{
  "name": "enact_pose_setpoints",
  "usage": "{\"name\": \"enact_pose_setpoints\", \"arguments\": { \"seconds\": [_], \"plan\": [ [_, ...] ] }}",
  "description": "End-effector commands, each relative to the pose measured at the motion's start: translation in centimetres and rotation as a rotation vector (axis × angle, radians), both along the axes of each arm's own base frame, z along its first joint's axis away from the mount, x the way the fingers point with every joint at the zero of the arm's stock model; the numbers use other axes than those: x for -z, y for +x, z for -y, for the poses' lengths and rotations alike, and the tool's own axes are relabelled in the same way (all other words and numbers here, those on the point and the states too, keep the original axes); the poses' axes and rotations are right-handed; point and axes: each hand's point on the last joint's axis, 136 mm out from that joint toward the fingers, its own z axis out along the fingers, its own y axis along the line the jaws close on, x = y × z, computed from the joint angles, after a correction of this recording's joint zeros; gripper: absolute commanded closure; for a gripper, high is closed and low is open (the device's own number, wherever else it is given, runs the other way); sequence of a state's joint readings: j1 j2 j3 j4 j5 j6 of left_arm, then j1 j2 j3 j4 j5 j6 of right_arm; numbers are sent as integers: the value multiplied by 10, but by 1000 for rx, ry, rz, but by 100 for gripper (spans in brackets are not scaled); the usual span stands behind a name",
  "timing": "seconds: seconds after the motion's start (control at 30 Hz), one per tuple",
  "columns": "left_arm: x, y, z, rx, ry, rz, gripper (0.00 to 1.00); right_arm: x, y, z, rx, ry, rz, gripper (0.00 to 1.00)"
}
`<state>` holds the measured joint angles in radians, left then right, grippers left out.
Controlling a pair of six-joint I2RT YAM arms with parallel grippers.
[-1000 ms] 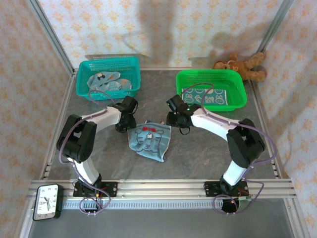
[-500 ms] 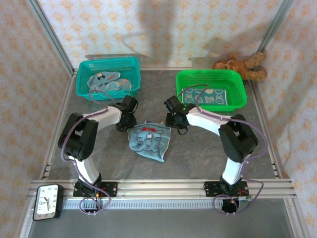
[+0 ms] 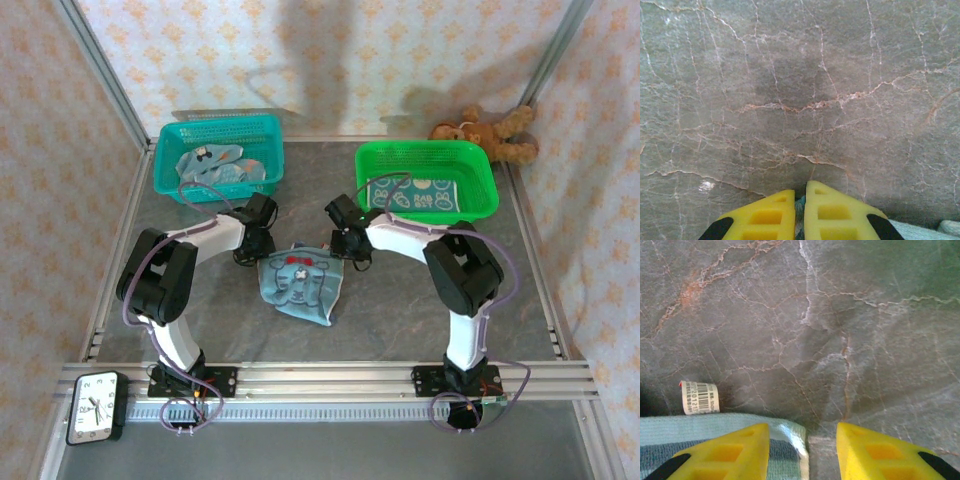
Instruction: Fold and stack the towels
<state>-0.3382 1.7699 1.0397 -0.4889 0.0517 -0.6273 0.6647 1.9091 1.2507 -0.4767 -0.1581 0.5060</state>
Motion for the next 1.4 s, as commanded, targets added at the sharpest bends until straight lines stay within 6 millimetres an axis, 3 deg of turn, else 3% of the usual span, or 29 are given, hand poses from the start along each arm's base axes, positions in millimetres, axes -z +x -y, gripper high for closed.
{"name": "enact_pose_setpoints", "arguments": {
  "seconds": [0.0,0.17,0.3,0.37,0.43,0.63,0.9,1.27,1.37],
  "plan": [
    [15,-8,5,17,-20,-41,90,-2,6,-11,-23,5,16,60],
    [16,-8,5,16,-23,-45,90,12,4,-12,-33,-18,-7,65],
    [15,-8,6,16,-28,-44,91,20,-2,-12,-37,-27,-24,79],
    [13,-8,6,15,-32,-40,97,19,-4,-11,-34,-28,-22,90],
    [10,-8,6,14,-32,-33,100,14,-4,-9,-30,-26,-8,100],
    [-22,-6,3,8,-30,25,100,-32,5,0,-12,-34,102,100],
    [-122,3,-7,6,-15,225,100,-126,19,17,12,-30,322,100],
    [-302,20,-11,42,-52,629,100,-275,47,21,-19,-1,689,100],
    [-339,24,-13,48,-44,705,100,-308,56,20,-19,4,768,100]
  ]
}}
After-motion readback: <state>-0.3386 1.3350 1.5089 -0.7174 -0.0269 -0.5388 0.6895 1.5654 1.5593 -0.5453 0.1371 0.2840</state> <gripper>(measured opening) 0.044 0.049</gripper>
